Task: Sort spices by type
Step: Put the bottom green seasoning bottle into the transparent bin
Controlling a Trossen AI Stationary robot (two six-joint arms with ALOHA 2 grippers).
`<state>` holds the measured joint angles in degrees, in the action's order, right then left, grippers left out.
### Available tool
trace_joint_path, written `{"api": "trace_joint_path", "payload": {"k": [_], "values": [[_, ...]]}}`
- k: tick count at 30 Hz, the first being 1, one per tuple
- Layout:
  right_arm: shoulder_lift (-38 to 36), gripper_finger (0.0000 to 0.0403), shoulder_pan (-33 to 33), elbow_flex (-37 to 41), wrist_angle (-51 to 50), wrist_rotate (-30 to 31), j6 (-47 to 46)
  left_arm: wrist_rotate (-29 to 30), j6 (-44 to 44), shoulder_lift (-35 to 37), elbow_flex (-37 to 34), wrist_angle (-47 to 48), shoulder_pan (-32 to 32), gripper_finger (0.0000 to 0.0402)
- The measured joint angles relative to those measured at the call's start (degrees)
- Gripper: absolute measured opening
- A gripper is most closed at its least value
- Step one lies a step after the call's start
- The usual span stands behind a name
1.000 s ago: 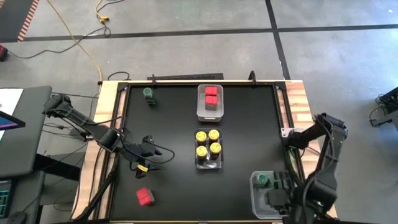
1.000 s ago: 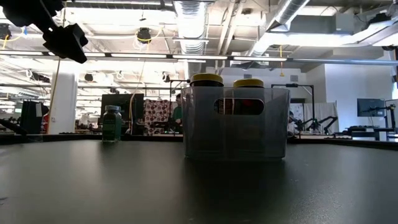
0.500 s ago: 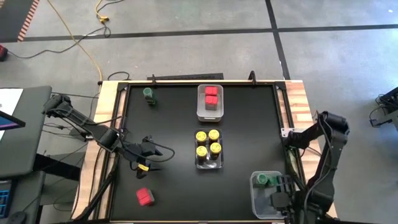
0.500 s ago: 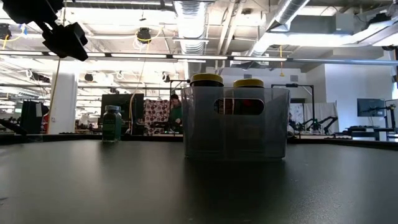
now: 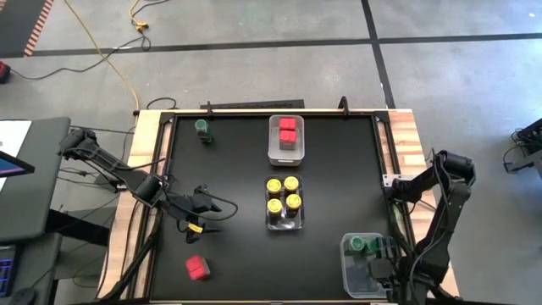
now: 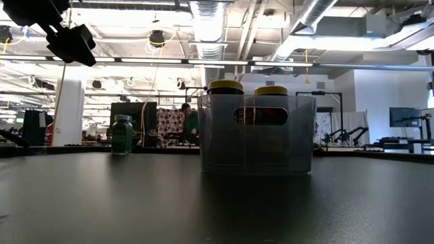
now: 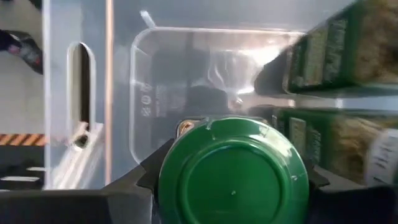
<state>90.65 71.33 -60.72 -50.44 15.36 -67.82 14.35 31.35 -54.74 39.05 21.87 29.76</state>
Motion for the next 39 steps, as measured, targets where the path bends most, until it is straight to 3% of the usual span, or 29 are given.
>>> {"api": "trace_joint_path", "payload": {"k": [39], "values": [[0.07, 0.0222, -0.04, 0.69, -4.58, 4.31, -1.21, 1.49, -0.28, 0.00, 0.00, 0.11, 0.00, 0.0308]]}}
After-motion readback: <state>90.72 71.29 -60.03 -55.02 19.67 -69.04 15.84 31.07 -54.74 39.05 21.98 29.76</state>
